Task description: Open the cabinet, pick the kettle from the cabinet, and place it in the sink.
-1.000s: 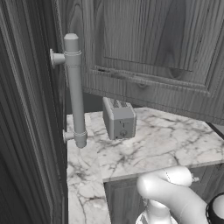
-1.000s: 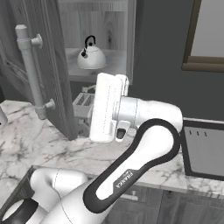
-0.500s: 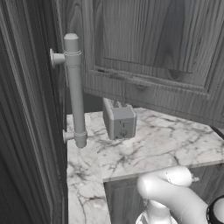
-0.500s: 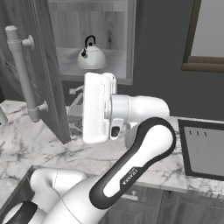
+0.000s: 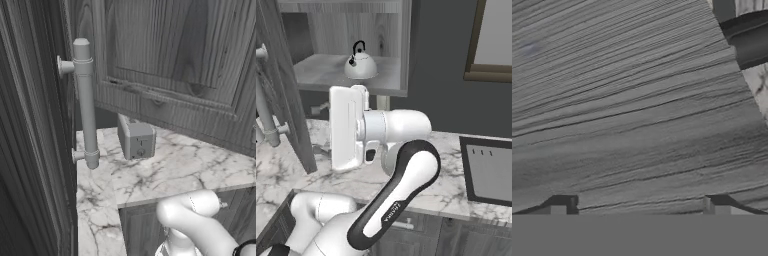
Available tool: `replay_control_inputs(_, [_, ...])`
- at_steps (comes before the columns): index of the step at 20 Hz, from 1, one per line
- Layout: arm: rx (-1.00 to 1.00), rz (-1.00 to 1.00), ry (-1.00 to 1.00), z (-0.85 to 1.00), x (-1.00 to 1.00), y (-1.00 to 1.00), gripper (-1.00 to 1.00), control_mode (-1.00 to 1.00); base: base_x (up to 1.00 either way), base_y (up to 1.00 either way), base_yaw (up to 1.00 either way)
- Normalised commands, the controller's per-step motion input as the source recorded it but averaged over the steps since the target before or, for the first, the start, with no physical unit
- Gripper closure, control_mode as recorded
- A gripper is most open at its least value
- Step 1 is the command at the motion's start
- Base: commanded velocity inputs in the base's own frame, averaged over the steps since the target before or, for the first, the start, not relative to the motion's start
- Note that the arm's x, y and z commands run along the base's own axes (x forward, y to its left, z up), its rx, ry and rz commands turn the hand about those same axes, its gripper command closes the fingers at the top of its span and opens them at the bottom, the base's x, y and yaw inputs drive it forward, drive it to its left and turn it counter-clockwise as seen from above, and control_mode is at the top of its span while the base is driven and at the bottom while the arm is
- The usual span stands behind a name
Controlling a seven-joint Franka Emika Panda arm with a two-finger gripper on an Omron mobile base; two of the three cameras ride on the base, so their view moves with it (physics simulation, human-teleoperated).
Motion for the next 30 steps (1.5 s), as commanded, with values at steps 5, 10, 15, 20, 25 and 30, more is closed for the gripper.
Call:
replay_control_inputs(5, [0.01, 0.00, -0.28, 0.00, -0.43, 0.41, -1.00, -1.00, 0.00, 0.00, 0.00])
replay_control_inputs(10, [0.00, -0.10, -0.26, 0.00, -0.36, 0.40, -1.00, -1.00, 0.00, 0.00, 0.00])
replay_control_inputs(15, [0.00, -0.22, -0.24, 0.00, -0.28, 0.44, -1.00, -1.00, 0.00, 0.00, 0.00])
replay_control_inputs(20, [0.00, -0.31, -0.19, 0.00, -0.17, 0.46, -1.00, -1.00, 0.00, 0.00, 0.00])
replay_control_inputs(25, [0.00, -0.32, -0.15, 0.00, -0.11, 0.44, -1.00, -1.00, 0.00, 0.00, 0.00])
replay_control_inputs(30, [0.00, -0.33, -0.13, 0.00, -0.09, 0.48, -1.00, -1.00, 0.00, 0.00, 0.00])
